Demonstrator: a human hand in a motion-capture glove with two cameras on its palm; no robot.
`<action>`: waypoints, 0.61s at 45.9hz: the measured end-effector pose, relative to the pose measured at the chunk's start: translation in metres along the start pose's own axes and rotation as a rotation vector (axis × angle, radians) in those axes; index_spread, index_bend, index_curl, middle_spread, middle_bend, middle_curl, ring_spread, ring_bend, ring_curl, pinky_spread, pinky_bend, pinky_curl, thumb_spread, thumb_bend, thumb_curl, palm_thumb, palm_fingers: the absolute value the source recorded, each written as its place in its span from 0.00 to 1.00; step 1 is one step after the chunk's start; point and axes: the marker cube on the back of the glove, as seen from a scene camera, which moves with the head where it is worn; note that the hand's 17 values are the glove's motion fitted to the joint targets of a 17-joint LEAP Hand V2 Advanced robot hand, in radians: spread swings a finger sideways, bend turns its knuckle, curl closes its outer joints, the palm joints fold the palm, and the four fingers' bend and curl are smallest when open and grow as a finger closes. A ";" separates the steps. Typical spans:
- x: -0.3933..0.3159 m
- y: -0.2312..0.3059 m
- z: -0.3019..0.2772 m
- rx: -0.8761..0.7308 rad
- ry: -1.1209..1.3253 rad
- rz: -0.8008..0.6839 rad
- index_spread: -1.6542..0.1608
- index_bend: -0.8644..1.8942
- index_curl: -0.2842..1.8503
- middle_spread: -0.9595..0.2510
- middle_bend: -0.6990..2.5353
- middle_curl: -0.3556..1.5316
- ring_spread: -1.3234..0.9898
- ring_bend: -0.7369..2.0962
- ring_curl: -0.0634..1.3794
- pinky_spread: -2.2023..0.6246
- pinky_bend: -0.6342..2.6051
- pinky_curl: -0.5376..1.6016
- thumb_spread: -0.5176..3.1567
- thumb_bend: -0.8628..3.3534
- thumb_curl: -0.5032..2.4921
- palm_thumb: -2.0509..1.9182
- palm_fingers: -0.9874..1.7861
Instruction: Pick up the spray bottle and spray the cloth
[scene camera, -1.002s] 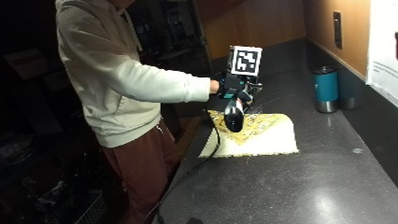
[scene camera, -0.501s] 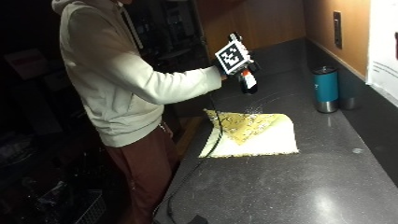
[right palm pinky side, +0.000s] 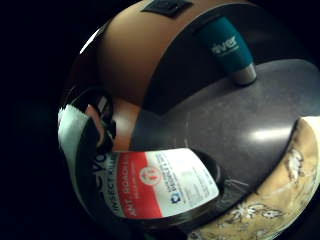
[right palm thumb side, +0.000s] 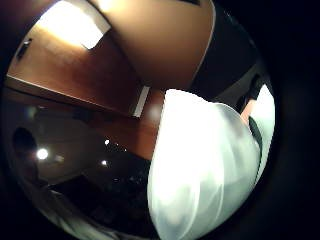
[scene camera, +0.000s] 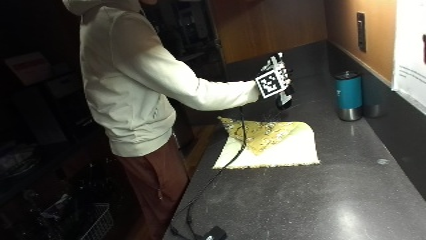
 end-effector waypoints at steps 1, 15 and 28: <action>0.005 0.006 0.005 -0.054 0.012 0.009 0.84 0.47 0.39 0.73 0.39 0.45 0.50 0.46 0.36 0.71 0.31 0.44 0.19 0.20 0.43 0.75 0.85; 0.032 0.010 0.055 -0.178 0.005 0.069 0.85 0.46 0.38 0.73 0.39 0.45 0.51 0.45 0.35 0.70 0.31 0.44 0.20 0.20 0.43 0.75 0.84; 0.039 0.000 0.054 -0.251 0.037 0.122 0.83 0.43 0.37 0.73 0.36 0.43 0.51 0.42 0.34 0.71 0.33 0.44 0.23 0.20 0.43 0.75 0.79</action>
